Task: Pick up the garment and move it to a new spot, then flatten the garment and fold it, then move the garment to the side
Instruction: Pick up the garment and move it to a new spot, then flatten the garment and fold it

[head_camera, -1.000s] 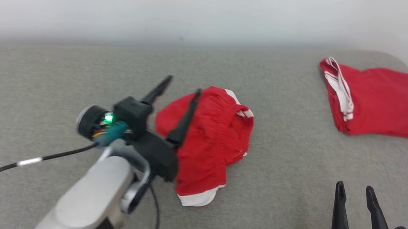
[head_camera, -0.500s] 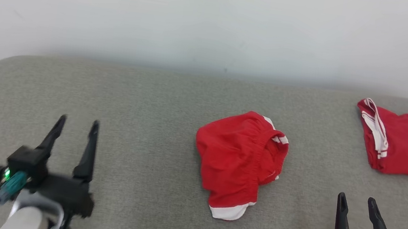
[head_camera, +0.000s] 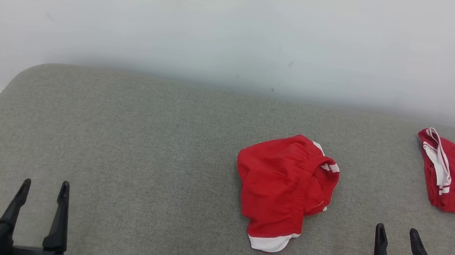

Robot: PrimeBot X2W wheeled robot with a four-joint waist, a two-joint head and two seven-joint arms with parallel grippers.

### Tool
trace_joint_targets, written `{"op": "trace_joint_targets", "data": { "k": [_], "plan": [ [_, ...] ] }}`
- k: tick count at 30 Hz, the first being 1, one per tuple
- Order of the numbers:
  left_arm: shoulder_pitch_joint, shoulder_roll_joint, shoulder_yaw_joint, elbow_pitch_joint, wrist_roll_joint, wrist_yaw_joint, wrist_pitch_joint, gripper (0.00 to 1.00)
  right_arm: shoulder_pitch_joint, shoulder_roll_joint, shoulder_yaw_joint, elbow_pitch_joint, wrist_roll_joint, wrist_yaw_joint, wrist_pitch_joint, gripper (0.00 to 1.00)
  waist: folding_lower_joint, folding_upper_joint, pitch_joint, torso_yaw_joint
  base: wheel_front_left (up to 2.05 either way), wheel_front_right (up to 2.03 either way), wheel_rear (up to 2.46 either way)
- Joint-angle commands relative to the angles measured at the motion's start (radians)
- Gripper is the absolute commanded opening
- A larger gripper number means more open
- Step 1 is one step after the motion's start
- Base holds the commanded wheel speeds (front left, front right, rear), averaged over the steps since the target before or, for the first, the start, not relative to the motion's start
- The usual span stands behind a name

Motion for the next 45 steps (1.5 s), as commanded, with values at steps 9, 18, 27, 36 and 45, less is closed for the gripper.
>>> {"op": "trace_joint_targets", "data": {
  "k": [9, 18, 27, 36, 45],
  "plan": [
    [0.088, -0.010, 0.043, -0.079, 0.042, -0.049, -0.003, 1.00, 0.032, -0.001, -0.006, -0.008, 0.001, -0.003, 0.011, 1.00, 0.0001, 0.0000, -0.005, 0.009, 0.00, 0.00, 0.00],
    [0.111, -0.029, 0.040, -0.063, 0.061, -0.076, -0.003, 1.00, 0.038, 0.003, 0.001, 0.001, 0.004, -0.003, 0.018, 1.00, 0.0001, 0.0000, -0.002, -0.004, 0.00, 0.00, 0.00],
    [0.097, -0.059, 0.050, -0.032, 0.078, -0.099, -0.003, 1.00, 0.037, 0.006, 0.008, 0.017, 0.007, -0.003, 0.019, 1.00, 0.0001, 0.0000, 0.005, -0.017, 0.00, 0.00, 0.00],
    [0.087, -0.081, 0.065, -0.009, 0.091, -0.119, -0.003, 1.00, 0.032, 0.008, 0.012, 0.032, 0.008, -0.003, 0.014, 1.00, 0.0001, 0.0000, 0.009, -0.021, 0.00, 0.00, 0.00],
    [0.088, -0.093, 0.081, 0.001, 0.109, -0.132, -0.003, 1.00, 0.032, 0.009, 0.015, 0.041, 0.009, -0.003, 0.009, 1.00, 0.0001, 0.0000, 0.011, -0.019, 0.00, 0.00, 0.00]
  ]
}}
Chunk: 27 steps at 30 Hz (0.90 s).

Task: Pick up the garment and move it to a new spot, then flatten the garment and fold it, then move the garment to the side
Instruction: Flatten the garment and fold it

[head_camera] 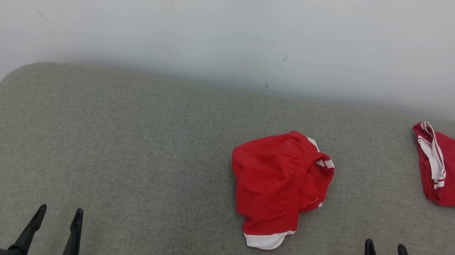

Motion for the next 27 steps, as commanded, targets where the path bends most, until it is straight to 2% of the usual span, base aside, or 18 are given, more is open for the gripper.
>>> {"op": "trace_joint_targets", "data": {
  "k": [1, 27],
  "plan": [
    [-0.008, -0.004, 0.003, 0.003, 0.008, -0.001, -0.003, 1.00, 0.000, 0.001, 0.000, 0.000, 0.003, -0.003, -0.005, 1.00, -0.0001, 0.0000, 0.000, 0.000, 0.00, 0.00, 0.00],
    [-0.013, -0.026, 0.029, 0.021, 0.030, -0.016, -0.003, 1.00, -0.007, -0.007, 0.015, 0.006, 0.003, -0.003, 0.006, 1.00, -0.0001, 0.0000, -0.001, 0.000, 0.00, 0.00, 0.00]
  ]
}}
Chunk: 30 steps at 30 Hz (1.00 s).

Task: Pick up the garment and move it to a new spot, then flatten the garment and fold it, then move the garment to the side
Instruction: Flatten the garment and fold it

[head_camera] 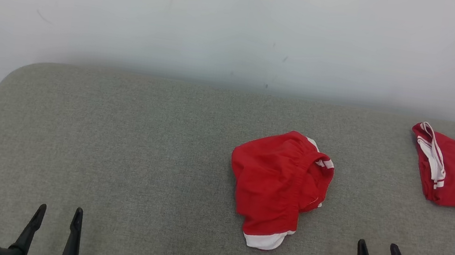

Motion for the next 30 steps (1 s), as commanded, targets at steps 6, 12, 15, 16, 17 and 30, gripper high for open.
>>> {"op": "trace_joint_targets", "data": {
  "k": [6, 12, 15, 16, 17, 30],
  "plan": [
    [-0.013, -0.008, 0.002, -0.002, 0.016, -0.003, -0.003, 1.00, -0.047, -0.042, 0.064, 0.019, 0.009, -0.003, 0.013, 1.00, 0.0000, 0.0000, 0.004, 0.009, 0.00, 0.00, 0.00],
    [-0.025, -0.018, -0.011, 0.000, 0.019, -0.009, -0.003, 1.00, -0.121, -0.091, 0.147, 0.101, 0.023, -0.003, 0.029, 1.00, 0.0000, 0.0000, 0.014, 0.047, 0.00, 0.00, 0.00],
    [-0.033, -0.025, -0.018, 0.002, 0.021, -0.014, -0.003, 1.00, -0.159, -0.116, 0.193, 0.158, 0.033, -0.003, 0.037, 1.00, 0.0000, 0.0000, 0.029, 0.071, 0.00, 0.00, 0.00],
    [-0.036, -0.027, -0.021, 0.002, 0.023, -0.016, -0.003, 1.00, -0.174, -0.122, 0.202, 0.176, 0.038, -0.003, 0.032, 1.00, 0.0000, 0.0000, 0.035, 0.080, 0.00, 0.00, 0.00],
    [-0.039, -0.028, -0.022, 0.003, 0.024, -0.017, -0.003, 1.00, -0.188, -0.129, 0.212, 0.197, 0.041, -0.003, 0.032, 1.00, 0.0000, 0.0000, 0.040, 0.088, 0.00, 0.00, 0.00],
    [-0.084, -0.044, -0.033, 0.029, 0.031, -0.031, -0.003, 1.00, -0.363, -0.153, 0.357, 0.572, 0.119, -0.003, -0.031, 1.00, 0.0000, 0.0000, 0.082, 0.166, 0.00, 0.00, 0.00]
  ]
}}
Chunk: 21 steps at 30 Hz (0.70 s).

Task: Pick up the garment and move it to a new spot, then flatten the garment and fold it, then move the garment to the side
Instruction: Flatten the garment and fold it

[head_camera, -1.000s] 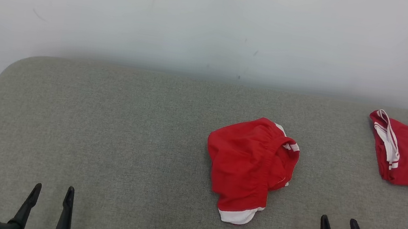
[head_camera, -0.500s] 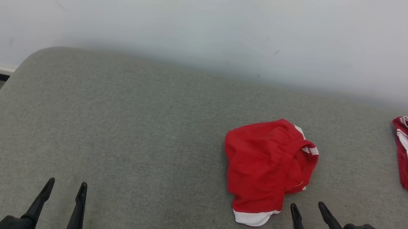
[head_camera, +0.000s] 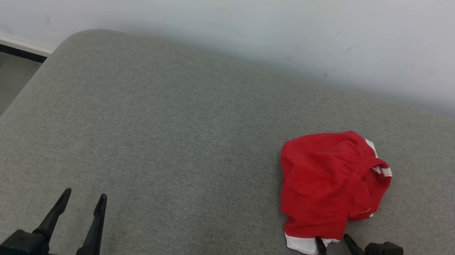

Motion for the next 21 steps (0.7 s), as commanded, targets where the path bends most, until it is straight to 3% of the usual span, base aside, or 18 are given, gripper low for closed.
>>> {"op": "trace_joint_targets", "data": {
  "k": [1, 2, 3, 4, 12, 21],
  "plan": [
    [-0.013, -0.004, -0.001, 0.005, 0.003, -0.004, -0.003, 1.00, -0.020, 0.005, 0.013, 0.033, 0.016, -0.003, -0.015, 1.00, -0.0001, -0.0001, 0.006, 0.013, 0.00, 0.00, 0.00],
    [-0.016, -0.005, -0.001, 0.007, 0.004, -0.006, -0.003, 1.00, -0.031, 0.008, 0.023, 0.057, 0.027, -0.003, -0.020, 0.62, -0.0001, -0.0001, 0.006, 0.016, 0.00, 0.00, 0.00],
    [-0.019, -0.006, -0.003, 0.009, 0.005, -0.006, -0.003, 1.00, -0.044, 0.007, 0.032, 0.080, 0.037, -0.003, -0.029, 0.41, -0.0001, -0.0001, 0.007, 0.020, 0.00, 0.00, 0.00],
    [-0.020, -0.007, -0.003, 0.011, 0.006, -0.008, -0.003, 1.00, -0.057, 0.007, 0.040, 0.101, 0.048, -0.003, -0.038, 0.00, -0.0001, -0.0001, 0.007, 0.022, 0.00, 0.00, 0.00],
    [0.005, 0.000, 0.014, 0.021, 0.010, -0.003, -0.003, 1.00, -0.098, -0.019, 0.074, 0.181, 0.119, -0.003, -0.128, 0.00, -0.0001, -0.0001, -0.019, 0.011, 0.00, 0.00, 0.00],
    [0.048, -0.019, 0.024, 0.015, 0.005, 0.002, -0.003, 1.00, 0.014, -0.106, -0.038, 0.066, 0.130, -0.003, -0.157, 0.00, -0.0001, -0.0001, -0.058, -0.060, 0.00, 0.00, 0.00]
  ]
}}
